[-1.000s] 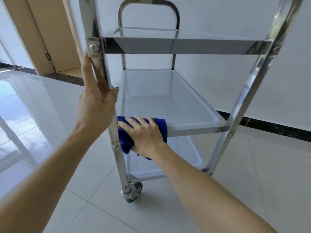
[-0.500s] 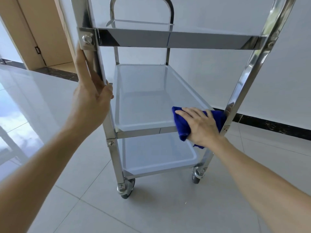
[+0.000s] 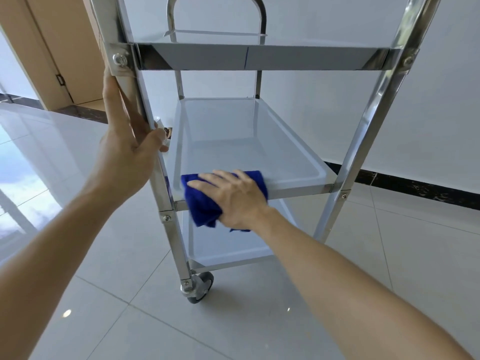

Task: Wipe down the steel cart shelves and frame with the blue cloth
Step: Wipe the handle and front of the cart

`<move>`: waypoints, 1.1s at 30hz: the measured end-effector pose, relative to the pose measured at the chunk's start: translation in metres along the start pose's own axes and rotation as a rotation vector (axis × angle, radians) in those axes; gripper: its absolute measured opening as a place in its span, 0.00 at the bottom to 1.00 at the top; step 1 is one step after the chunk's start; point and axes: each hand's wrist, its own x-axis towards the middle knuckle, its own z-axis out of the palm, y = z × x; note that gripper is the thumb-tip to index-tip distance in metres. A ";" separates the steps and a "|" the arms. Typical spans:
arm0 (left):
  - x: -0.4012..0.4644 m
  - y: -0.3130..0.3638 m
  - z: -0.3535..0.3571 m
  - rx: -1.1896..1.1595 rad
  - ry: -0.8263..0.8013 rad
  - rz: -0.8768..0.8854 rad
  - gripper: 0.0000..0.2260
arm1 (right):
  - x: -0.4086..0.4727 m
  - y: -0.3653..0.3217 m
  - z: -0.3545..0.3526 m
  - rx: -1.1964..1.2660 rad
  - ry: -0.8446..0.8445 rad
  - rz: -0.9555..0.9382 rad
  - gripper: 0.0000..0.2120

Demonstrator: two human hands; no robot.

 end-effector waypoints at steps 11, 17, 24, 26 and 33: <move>-0.006 -0.013 0.013 0.011 0.034 -0.049 0.34 | -0.089 0.104 -0.021 0.353 -0.117 0.410 0.42; -0.008 0.006 0.013 0.117 0.255 0.010 0.32 | -0.090 0.101 -0.032 0.539 -0.044 0.480 0.34; -0.009 0.053 0.018 0.580 0.311 0.467 0.24 | -0.116 0.084 -0.068 1.326 0.217 0.683 0.20; -0.006 0.072 0.029 0.574 0.207 0.556 0.21 | -0.127 0.085 -0.077 1.577 0.235 0.814 0.17; 0.044 0.134 0.069 0.677 -0.115 0.641 0.27 | -0.163 0.106 -0.108 1.901 0.420 1.231 0.17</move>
